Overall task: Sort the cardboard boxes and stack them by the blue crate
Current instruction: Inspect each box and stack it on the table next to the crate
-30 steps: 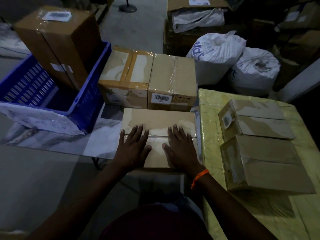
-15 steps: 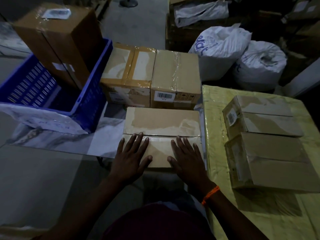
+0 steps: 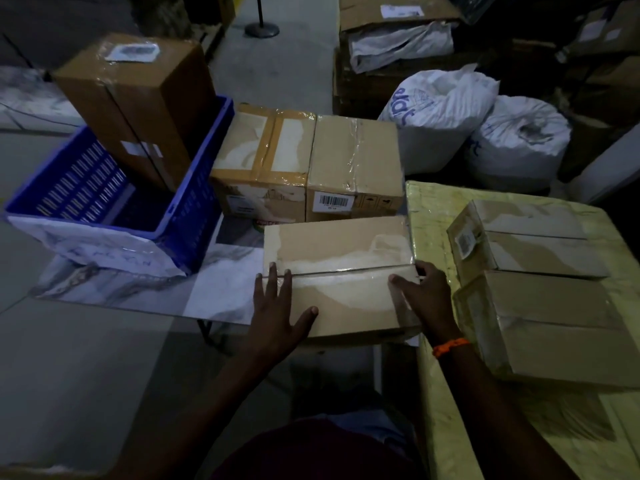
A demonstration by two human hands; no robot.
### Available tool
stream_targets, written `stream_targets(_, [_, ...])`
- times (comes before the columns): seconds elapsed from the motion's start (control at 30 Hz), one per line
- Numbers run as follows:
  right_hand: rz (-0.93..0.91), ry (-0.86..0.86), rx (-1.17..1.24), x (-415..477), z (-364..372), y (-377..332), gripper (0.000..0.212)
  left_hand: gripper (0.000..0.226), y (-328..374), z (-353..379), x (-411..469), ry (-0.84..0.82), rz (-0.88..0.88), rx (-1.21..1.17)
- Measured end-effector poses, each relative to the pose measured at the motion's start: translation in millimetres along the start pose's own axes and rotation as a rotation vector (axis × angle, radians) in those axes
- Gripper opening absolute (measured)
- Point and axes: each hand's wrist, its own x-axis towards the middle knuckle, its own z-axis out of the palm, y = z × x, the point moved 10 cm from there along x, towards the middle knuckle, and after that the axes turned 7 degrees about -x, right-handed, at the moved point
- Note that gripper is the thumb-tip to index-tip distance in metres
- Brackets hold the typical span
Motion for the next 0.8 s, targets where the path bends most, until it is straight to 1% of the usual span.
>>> stream_targets(0.03, [-0.015, 0.027, -0.034, 4, -7, -6, 0.054, 0.100, 3, 3, -2, -0.002, 0.000, -0.017])
stream_targets(0.1, [-0.082, 0.070, -0.105, 10, -22, -28, 0.056, 0.102, 10, 12, -8, -0.013, -0.003, -0.066])
stream_targets(0.2, [-0.261, 0.096, -0.208, 6, -39, -80, 0.057, 0.107, 15, 24, -17, -0.036, -0.066, -0.162])
stream_targets(0.33, [-0.486, 0.046, -0.337, -29, -25, -148, 0.064, 0.112, 1, 12, -29, 0.048, -0.102, -0.079])
stream_targets(0.43, [-0.629, 0.028, -0.373, -57, -7, -182, 0.068, 0.128, -8, -9, -34, 0.086, -0.084, -0.063])
stream_targets(0.47, [-0.684, 0.014, -0.373, -66, 1, -192, 0.068, 0.132, -5, -21, -36, 0.123, -0.045, -0.037])
stream_targets(0.53, [-0.817, -0.012, -0.405, -84, 15, -210, 0.068, 0.132, 12, -46, -33, 0.200, 0.094, 0.004])
stream_targets(0.67, [-1.062, -0.114, -0.475, -125, 47, -234, 0.073, 0.128, 48, -114, -32, 0.436, 0.319, 0.013])
stream_targets(0.73, [-1.122, -0.138, -0.486, -135, 54, -231, 0.075, 0.120, 54, -136, -29, 0.487, 0.377, 0.034])
stream_targets(0.8, [-1.153, -0.131, -0.491, -135, 51, -222, 0.077, 0.109, 55, -146, -28, 0.492, 0.430, 0.084])
